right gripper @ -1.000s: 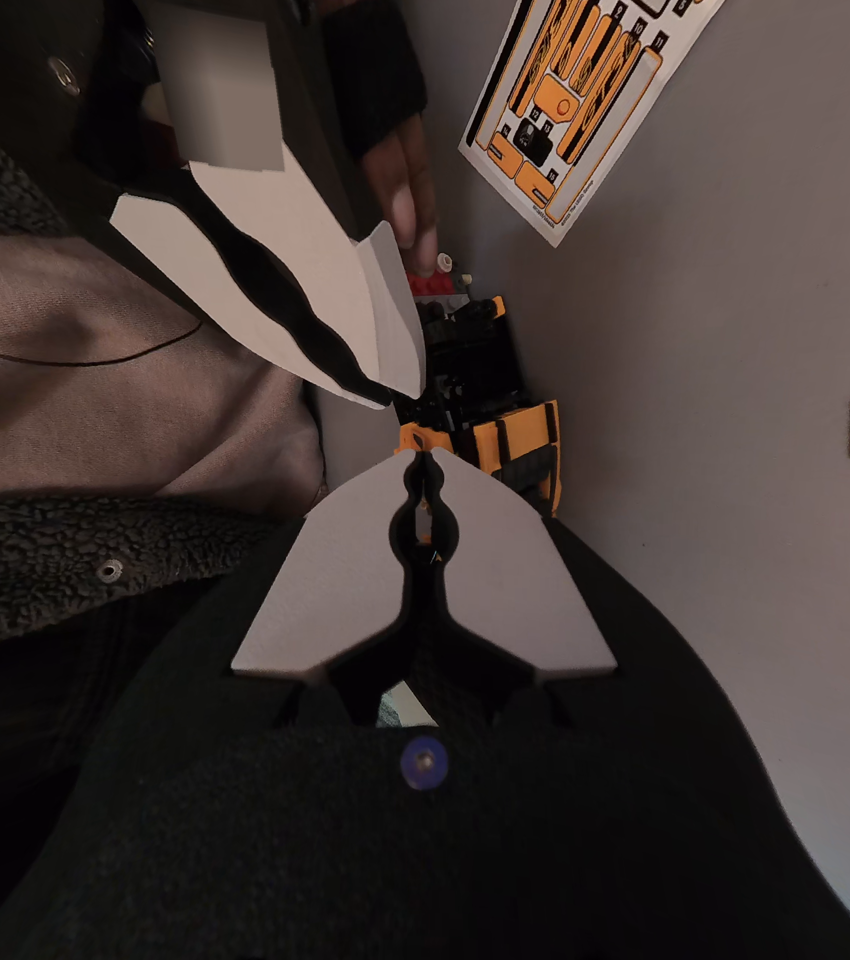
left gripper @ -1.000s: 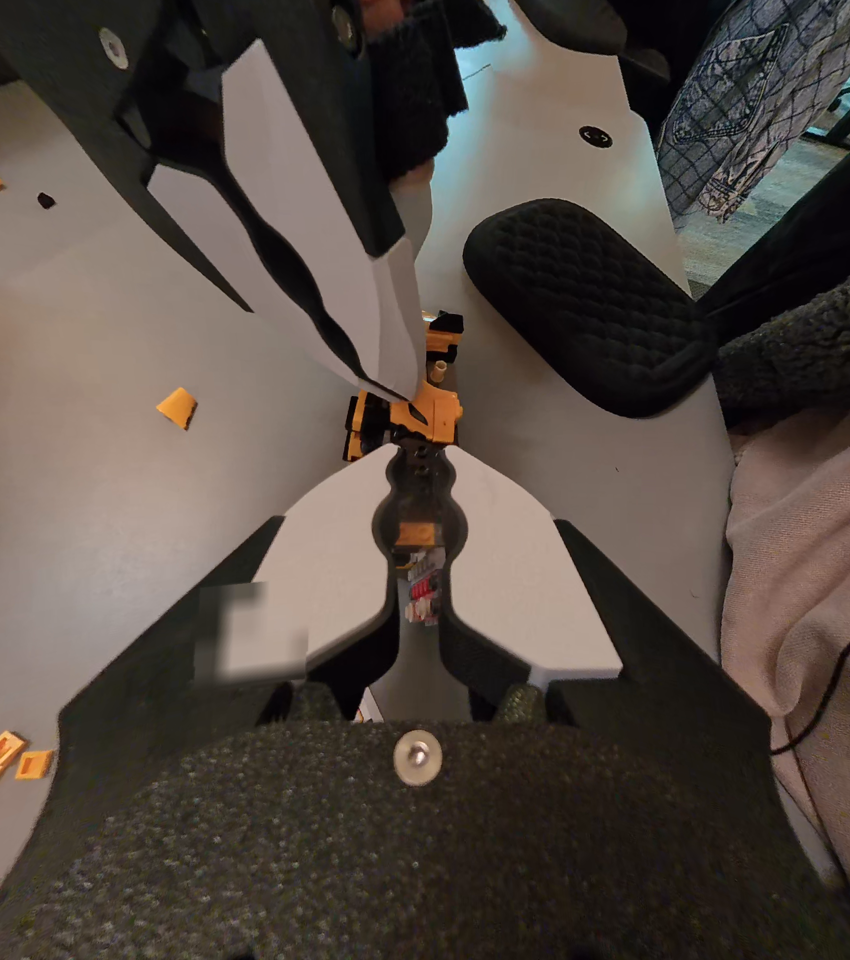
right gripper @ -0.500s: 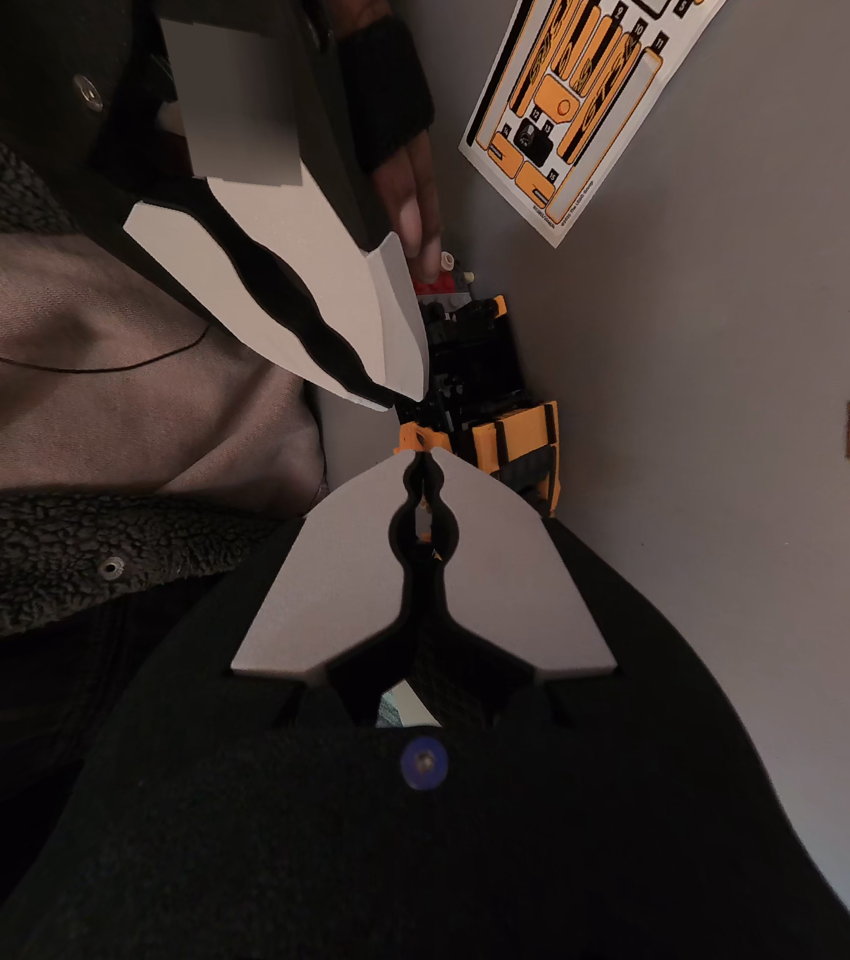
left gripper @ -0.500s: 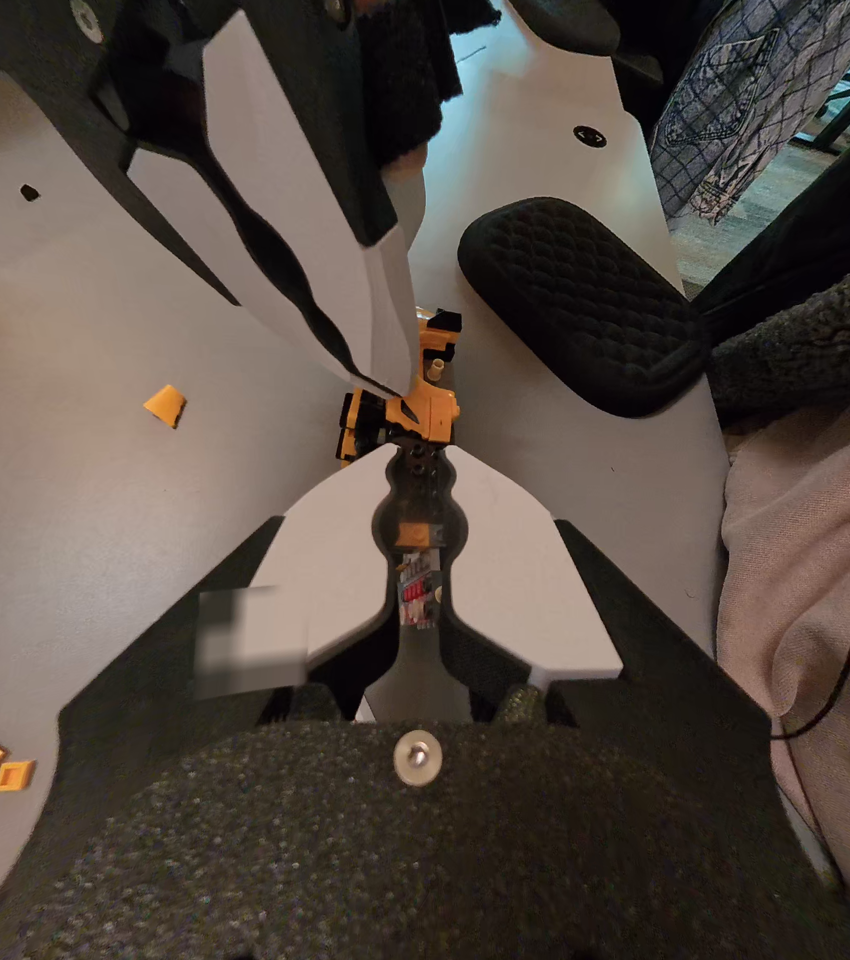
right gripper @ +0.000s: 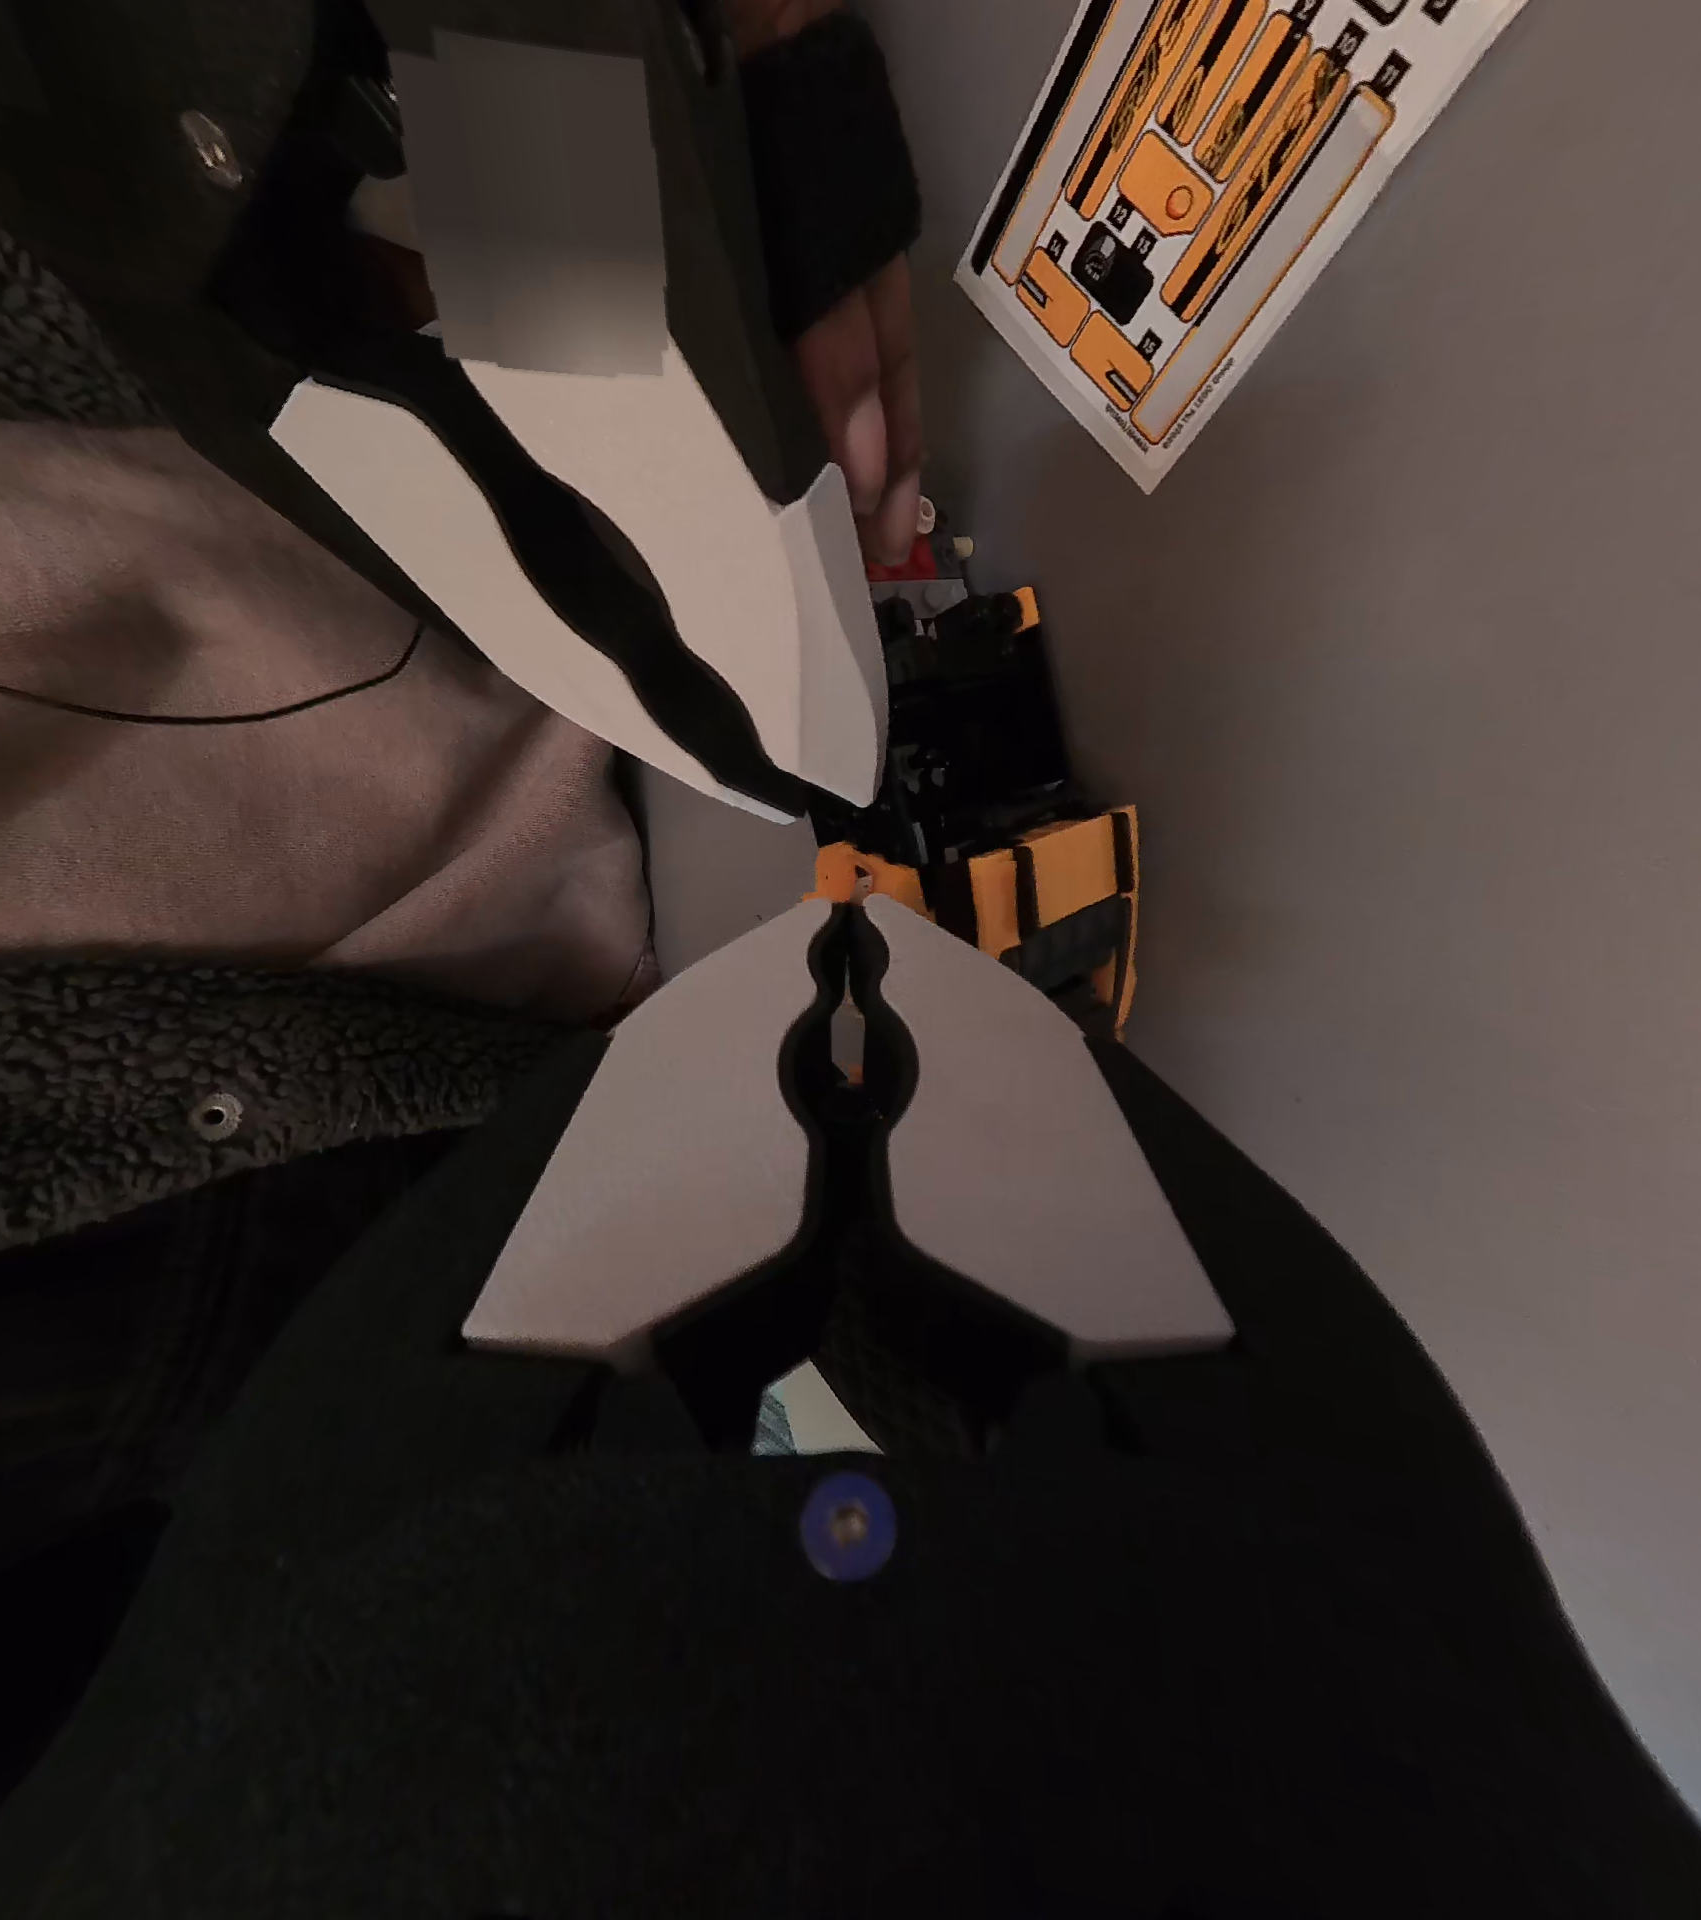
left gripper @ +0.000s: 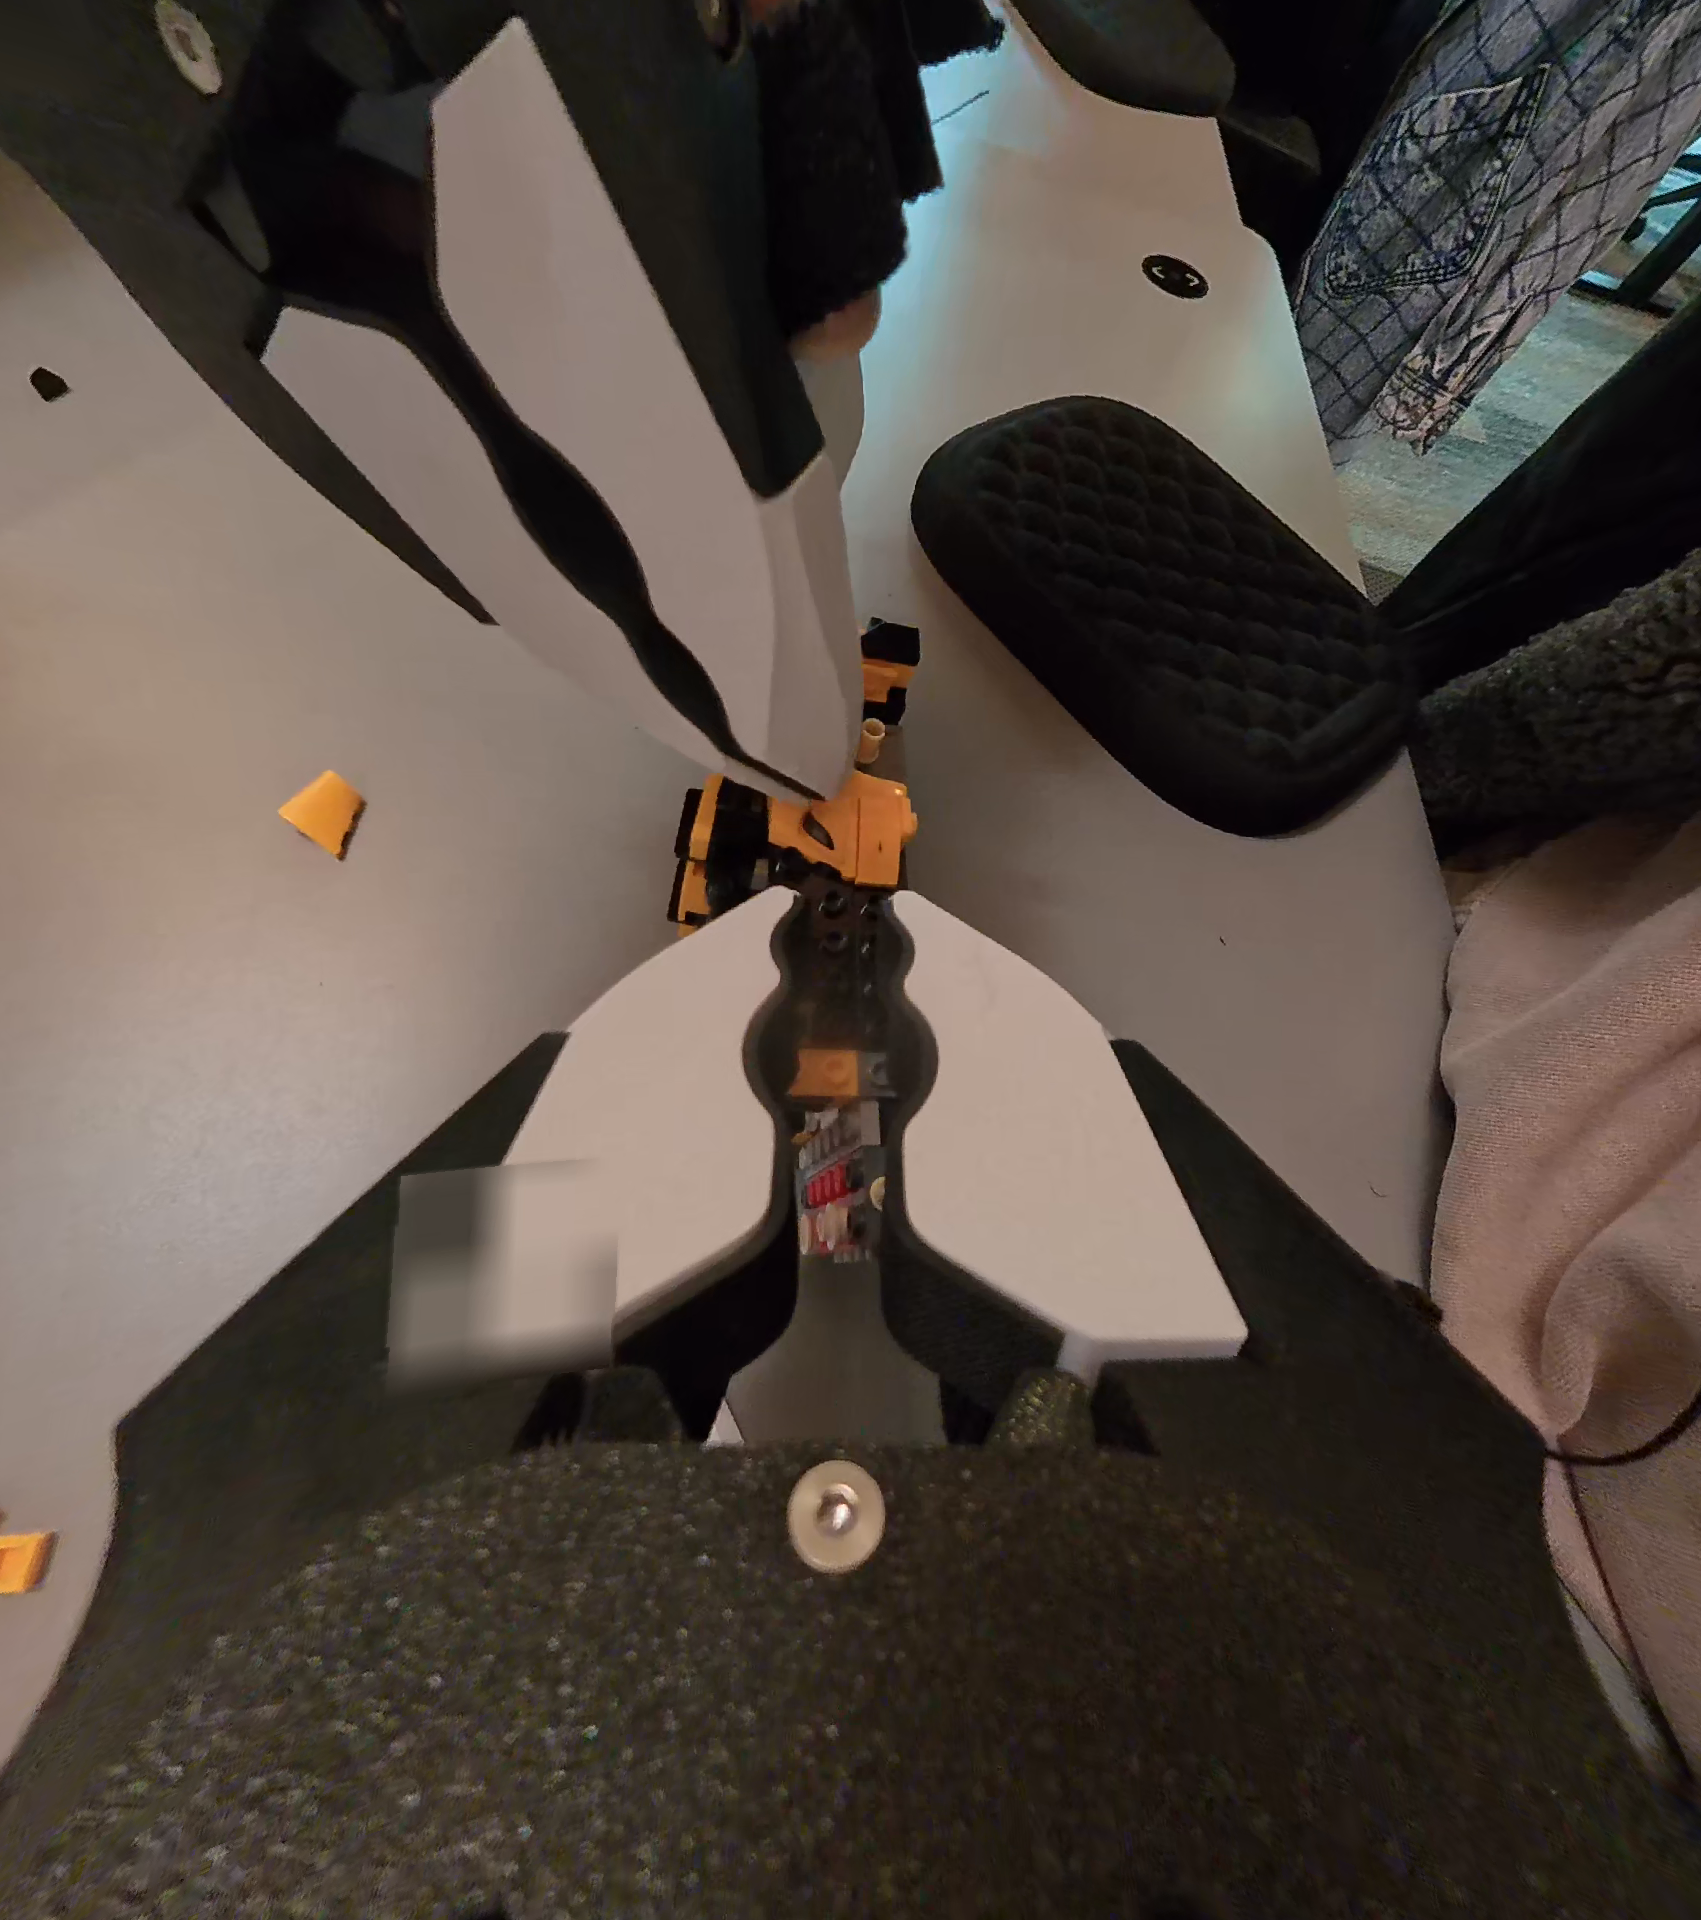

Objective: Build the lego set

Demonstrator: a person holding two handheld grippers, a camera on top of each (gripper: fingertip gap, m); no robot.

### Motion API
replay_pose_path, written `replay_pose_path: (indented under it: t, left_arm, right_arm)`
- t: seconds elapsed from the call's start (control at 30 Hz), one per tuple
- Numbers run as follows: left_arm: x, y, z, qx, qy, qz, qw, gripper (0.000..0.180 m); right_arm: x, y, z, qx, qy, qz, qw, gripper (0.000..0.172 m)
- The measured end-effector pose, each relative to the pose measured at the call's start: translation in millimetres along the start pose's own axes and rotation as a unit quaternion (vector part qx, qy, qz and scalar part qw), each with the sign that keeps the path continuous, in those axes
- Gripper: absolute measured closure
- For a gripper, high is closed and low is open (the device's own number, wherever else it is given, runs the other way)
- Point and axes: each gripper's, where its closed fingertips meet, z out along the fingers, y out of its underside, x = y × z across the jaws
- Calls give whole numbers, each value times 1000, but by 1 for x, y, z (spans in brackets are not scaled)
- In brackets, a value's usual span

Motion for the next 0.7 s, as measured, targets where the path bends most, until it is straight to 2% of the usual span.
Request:
replay_pose_path:
  t: [0.4, 0.53, 0.7]
  left_arm:
    - [1, 1, 0, -2, -3, 4, 1000, 171]
    - [2, 1, 0, -2, -2, 3, 1000, 170]
    - [2, 1, 0, 0, -2, 2, 1000, 170]
  right_arm:
    - [-14, -2, -6, 5, -6, -35, 999, 172]
    - [-5, 0, -5, 2, 16, -30, 999, 172]
    - [3, 2, -6, -3, 51, -64, 997, 172]
